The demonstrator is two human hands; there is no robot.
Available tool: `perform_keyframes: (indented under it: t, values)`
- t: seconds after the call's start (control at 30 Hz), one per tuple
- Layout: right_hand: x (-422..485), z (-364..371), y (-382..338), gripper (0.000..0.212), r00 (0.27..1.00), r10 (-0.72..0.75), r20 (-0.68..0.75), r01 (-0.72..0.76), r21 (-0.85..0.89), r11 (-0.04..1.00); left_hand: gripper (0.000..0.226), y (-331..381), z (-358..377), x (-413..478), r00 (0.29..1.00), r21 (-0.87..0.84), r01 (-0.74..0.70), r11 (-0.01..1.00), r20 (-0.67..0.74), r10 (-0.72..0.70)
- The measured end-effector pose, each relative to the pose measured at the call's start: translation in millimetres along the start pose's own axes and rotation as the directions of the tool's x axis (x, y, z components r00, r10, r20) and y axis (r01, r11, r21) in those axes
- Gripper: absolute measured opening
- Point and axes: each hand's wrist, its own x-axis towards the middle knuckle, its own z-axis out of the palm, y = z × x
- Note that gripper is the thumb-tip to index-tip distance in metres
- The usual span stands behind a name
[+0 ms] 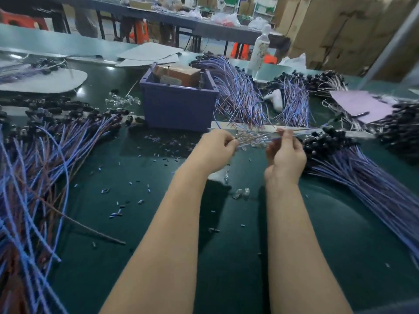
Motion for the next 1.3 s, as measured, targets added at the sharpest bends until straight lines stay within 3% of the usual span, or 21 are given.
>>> perform_keyframes:
  t: [0.07,0.17,0.23,0.3,0.4,0.5,0.57,0.7,0.83,1.03,1.17,1.3]
  values:
    - [1,0,5,0.024,0.999,0.041,0.033,-0.043,0.067,0.997,0.023,-12,-2,-4,1.000,-0.013,0.025,1.000,-0.001,-0.025]
    - [-7,5,18,0.018,0.959,0.092,0.269,-0.081,-0.050,0.995,0.018,-20,0,-5,0.999,-0.040,0.018,0.999,-0.048,-0.020]
    - [-10,7,22,0.020,0.907,0.086,0.412,0.004,-0.213,0.977,0.016,-24,0,-6,0.994,-0.036,0.016,0.999,-0.111,-0.020]
    - [-11,8,26,0.024,0.882,0.058,0.468,0.109,-0.323,0.940,0.016,-30,-1,-7,0.982,-0.038,0.027,0.999,-0.188,-0.034]
    - [-13,9,28,0.029,0.915,-0.007,0.404,0.129,-0.276,0.953,0.015,-39,-4,-9,0.964,-0.054,0.078,0.996,-0.250,-0.089]
    - [-9,9,24,0.029,0.972,0.023,0.234,-0.008,-0.063,0.998,0.015,-47,-7,-9,0.940,-0.078,0.156,0.985,-0.296,-0.172]
    - [-8,9,23,0.023,0.971,0.078,0.224,-0.090,0.047,0.995,0.016,-49,-7,-8,0.928,-0.086,0.175,0.981,-0.319,-0.193]
    - [-18,16,33,0.015,0.917,0.110,0.383,-0.091,-0.069,0.993,0.015,-42,1,-9,0.944,-0.154,0.100,0.983,-0.296,-0.143]
    - [-16,17,37,0.020,0.939,0.008,0.344,0.061,-0.188,0.980,0.013,-43,2,-10,0.946,-0.182,0.092,0.979,-0.290,-0.143]
    - [-10,14,39,0.021,0.979,-0.057,0.198,0.077,-0.097,0.992,0.015,-45,2,-7,0.935,-0.129,0.168,0.977,-0.294,-0.200]
    - [6,2,21,0.025,1.000,-0.028,0.008,0.027,0.112,0.993,0.019,-60,-16,-9,0.852,-0.130,0.302,0.944,-0.408,-0.328]
    - [-5,7,21,0.022,0.993,0.078,0.083,-0.094,0.198,0.976,0.022,-55,-16,-11,0.808,-0.136,0.272,0.953,-0.505,-0.303]
